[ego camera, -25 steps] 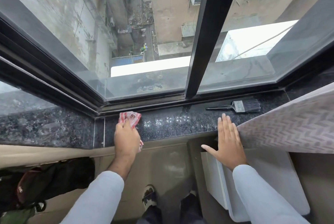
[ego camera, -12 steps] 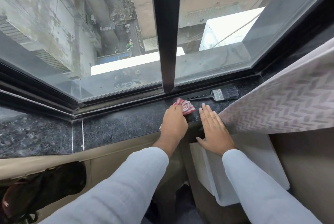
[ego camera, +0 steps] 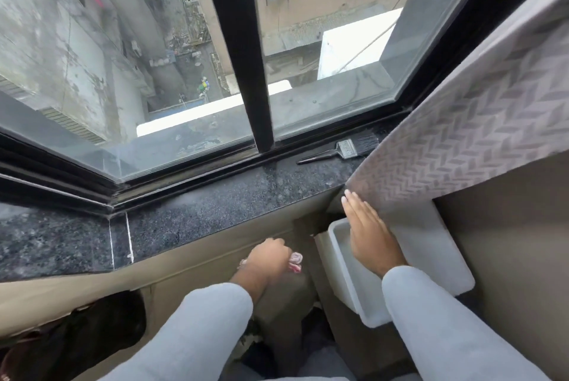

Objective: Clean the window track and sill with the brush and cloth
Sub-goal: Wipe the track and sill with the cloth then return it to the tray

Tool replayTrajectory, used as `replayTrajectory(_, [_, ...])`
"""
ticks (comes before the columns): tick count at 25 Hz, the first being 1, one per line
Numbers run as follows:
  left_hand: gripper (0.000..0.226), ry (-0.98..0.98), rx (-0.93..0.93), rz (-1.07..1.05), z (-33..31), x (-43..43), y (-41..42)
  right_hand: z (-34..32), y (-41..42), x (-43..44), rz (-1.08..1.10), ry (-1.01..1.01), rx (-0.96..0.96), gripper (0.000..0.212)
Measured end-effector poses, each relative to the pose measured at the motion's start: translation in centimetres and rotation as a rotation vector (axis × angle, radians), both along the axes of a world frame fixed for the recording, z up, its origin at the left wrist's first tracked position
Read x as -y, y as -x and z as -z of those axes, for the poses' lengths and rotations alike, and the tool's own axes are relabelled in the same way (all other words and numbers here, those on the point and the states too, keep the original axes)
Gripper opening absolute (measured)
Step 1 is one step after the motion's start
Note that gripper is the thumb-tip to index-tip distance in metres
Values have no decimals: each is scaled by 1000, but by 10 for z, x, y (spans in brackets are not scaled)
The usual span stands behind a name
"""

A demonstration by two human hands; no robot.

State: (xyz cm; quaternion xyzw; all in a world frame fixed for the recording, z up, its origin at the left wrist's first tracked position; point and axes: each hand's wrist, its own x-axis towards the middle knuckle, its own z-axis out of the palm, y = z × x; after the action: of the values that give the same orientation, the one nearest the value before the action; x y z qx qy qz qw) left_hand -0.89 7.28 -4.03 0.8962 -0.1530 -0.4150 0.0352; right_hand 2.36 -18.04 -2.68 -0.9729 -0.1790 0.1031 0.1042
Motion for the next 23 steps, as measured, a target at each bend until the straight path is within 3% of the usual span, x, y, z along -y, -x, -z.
replayTrajectory(3, [27, 106, 45, -97, -15, -2, -3, 20, 72, 39, 125, -2, -65, 69])
replayTrajectory(6, [40, 325, 144, -63, -45, 29, -21, 40, 141, 82, 377, 33, -157, 72])
replayTrajectory(10, [33, 547, 414, 208, -60, 106, -40, 53, 181, 108, 546, 70, -187, 91])
replayTrajectory(13, [28, 491, 496, 507, -35, 160, -30, 59, 190, 112, 570, 70, -213, 92])
replayTrajectory(17, [19, 371, 426, 714, 14, 191, -9, 65, 193, 114, 608, 51, -221, 91])
replayTrajectory(20, [23, 240, 229, 607, 34, 195, -1, 63, 191, 115, 572, 62, -224, 91])
replayTrajectory(23, [43, 315, 157, 503, 29, 182, -4, 54, 171, 109, 524, 32, -208, 88])
